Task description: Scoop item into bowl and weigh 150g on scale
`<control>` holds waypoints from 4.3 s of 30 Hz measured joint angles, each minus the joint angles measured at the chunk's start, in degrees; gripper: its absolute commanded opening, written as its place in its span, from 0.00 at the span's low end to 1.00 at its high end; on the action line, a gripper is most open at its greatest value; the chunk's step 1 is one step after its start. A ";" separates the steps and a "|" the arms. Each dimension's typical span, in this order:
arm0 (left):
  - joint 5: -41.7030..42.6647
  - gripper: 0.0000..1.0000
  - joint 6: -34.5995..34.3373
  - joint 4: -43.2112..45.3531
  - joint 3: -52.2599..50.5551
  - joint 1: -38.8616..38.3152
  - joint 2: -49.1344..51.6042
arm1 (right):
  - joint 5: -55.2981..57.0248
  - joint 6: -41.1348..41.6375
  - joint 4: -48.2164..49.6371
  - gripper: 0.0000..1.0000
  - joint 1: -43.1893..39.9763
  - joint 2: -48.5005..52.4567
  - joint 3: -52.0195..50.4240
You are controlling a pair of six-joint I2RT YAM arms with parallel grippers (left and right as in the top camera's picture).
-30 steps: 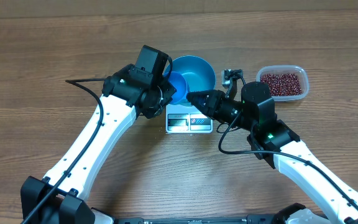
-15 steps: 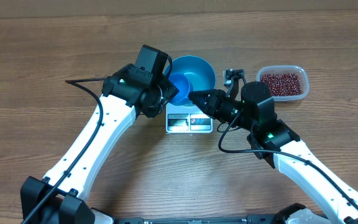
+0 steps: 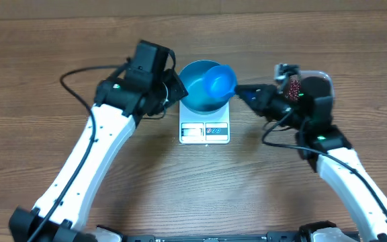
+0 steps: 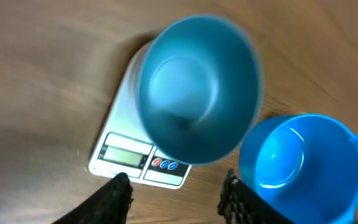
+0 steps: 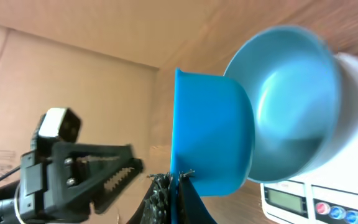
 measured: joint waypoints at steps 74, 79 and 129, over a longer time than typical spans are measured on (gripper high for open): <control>-9.31 0.04 11.54 8.87 -8.48 -26.73 14.78 | -9.68 -14.14 -26.32 0.04 -19.19 -19.30 0.15; -16.02 0.05 6.21 5.22 -8.57 -27.56 14.78 | -9.70 -14.14 -26.32 0.04 -19.19 -19.30 0.15; -33.79 0.04 -6.75 14.88 -11.50 -28.46 19.26 | -9.90 -14.10 -23.96 0.04 -28.98 -19.30 0.15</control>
